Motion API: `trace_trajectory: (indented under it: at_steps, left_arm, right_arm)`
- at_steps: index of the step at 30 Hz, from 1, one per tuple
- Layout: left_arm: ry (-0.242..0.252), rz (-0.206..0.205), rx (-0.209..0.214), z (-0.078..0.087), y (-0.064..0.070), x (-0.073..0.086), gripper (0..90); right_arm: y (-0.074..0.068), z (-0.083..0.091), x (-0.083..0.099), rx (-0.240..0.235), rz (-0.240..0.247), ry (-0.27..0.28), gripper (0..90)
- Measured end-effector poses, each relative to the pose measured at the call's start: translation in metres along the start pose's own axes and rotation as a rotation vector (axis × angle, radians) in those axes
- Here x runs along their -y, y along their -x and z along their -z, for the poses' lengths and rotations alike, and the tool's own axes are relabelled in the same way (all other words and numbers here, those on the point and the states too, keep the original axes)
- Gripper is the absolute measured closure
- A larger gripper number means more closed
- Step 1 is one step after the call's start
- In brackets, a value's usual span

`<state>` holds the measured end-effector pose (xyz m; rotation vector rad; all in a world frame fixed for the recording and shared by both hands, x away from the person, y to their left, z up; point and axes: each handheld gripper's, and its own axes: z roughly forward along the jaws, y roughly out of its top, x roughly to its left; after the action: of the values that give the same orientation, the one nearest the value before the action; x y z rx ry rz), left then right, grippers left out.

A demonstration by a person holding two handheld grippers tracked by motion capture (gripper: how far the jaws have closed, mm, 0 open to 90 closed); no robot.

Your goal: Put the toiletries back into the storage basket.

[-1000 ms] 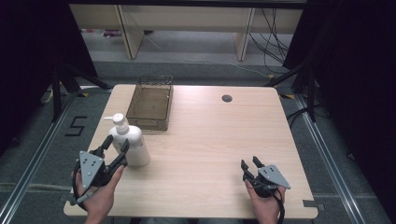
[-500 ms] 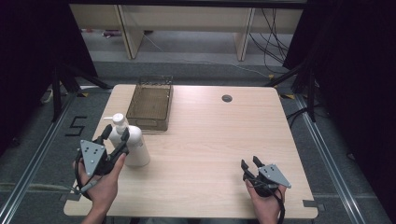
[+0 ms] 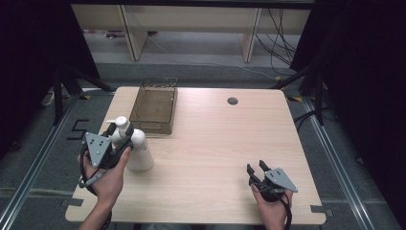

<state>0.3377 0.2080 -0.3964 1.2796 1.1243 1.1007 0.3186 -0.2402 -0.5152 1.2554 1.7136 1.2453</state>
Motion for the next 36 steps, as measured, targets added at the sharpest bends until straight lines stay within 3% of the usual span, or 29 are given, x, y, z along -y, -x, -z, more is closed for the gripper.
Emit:
trace_trajectory:
  at_steps: [2, 13, 20, 29, 33, 34, 35, 36]
  left_arm:
    - [-0.002, -0.002, -0.003, -0.001, -0.001, -0.001, 49.6]
    - [-0.008, 0.006, -0.010, -0.002, 0.000, -0.002, 57.7]
    - [-0.023, 0.031, 0.008, -0.004, -0.002, -0.004, 58.9]
    - [-0.032, 0.024, 0.013, -0.006, -0.002, -0.006, 59.2]
    - [-0.025, 0.017, 0.016, -0.006, -0.001, -0.008, 59.3]
    - [-0.023, 0.017, 0.016, -0.006, -0.001, -0.009, 59.3]
    - [-0.021, 0.018, 0.015, -0.006, -0.001, -0.010, 59.3]
    - [-0.021, 0.019, 0.018, -0.006, -0.001, -0.011, 59.4]
  right_arm:
    - [-0.001, 0.001, 0.000, -0.008, -0.016, -0.003, 49.1]
    - [-0.001, 0.000, 0.000, 0.010, 0.010, 0.002, 48.7]
    - [0.000, 0.000, 0.000, 0.015, 0.020, 0.005, 48.5]
    - [0.000, 0.000, 0.000, 0.016, 0.021, 0.005, 48.5]
    - [-0.002, 0.001, 0.000, 0.011, -0.008, -0.014, 48.4]
    - [0.001, 0.001, -0.001, 0.015, 0.026, -0.007, 48.3]
    - [-0.002, 0.001, 0.000, 0.015, -0.013, -0.016, 48.3]
    - [-0.002, 0.001, 0.000, 0.016, -0.009, -0.014, 48.3]
